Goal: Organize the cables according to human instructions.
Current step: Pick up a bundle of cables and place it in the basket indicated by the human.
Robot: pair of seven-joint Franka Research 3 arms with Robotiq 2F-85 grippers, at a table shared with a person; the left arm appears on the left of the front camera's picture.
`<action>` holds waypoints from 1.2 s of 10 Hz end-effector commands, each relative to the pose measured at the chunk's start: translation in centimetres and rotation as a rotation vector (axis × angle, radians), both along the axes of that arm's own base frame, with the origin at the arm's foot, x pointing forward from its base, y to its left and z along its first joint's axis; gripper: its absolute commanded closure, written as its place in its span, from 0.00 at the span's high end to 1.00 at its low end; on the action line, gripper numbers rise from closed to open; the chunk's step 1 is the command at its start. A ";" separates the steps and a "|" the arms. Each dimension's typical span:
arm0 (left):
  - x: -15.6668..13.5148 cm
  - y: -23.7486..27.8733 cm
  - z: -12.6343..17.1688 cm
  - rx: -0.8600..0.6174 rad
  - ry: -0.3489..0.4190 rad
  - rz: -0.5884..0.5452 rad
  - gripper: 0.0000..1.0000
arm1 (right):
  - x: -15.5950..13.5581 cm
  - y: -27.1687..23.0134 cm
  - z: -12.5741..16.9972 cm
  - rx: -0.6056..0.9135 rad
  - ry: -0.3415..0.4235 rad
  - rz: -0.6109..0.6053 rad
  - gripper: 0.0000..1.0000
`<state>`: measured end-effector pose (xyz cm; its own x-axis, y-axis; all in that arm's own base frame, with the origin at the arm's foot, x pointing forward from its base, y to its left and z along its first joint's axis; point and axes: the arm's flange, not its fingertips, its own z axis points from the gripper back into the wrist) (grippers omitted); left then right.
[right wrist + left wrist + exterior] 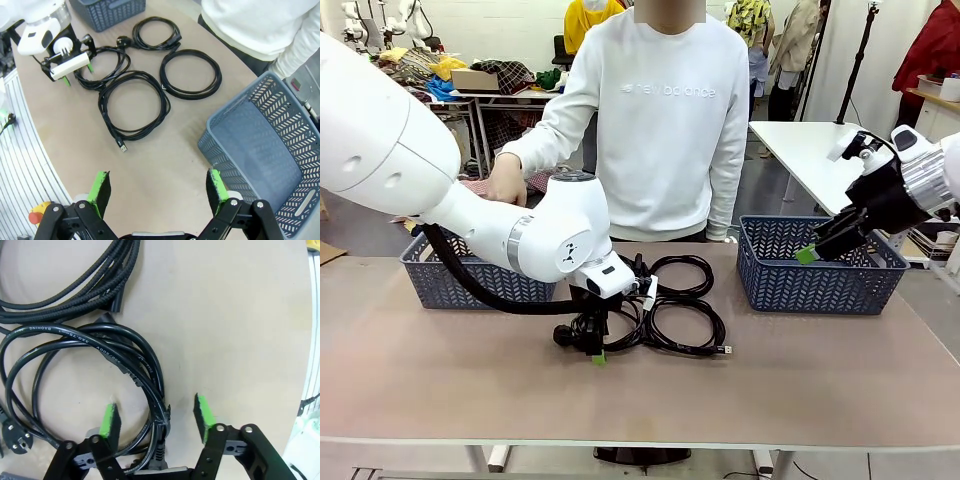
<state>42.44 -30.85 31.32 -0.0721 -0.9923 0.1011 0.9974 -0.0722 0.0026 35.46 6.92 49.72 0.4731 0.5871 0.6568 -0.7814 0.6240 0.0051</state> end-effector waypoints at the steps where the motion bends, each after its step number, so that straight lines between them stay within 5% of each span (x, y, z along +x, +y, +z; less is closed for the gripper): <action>1: 0.5 -0.1 0.0 0.018 -0.004 0.002 0.52 | 0.2 -0.1 0.0 0.013 -0.001 0.005 1.00; 6: 0.7 0.1 0.0 0.032 -0.005 0.006 0.04 | 0.2 -0.1 0.0 0.013 -0.001 0.005 1.00; 9: 0.5 0.4 0.7 0.053 -0.028 0.011 0.00 | 0.2 -0.1 0.0 0.013 -0.001 0.005 1.00; 12: 0.4 0.3 6.7 0.028 -0.151 0.048 0.00 | 0.2 -0.1 0.0 0.013 -0.001 0.005 1.00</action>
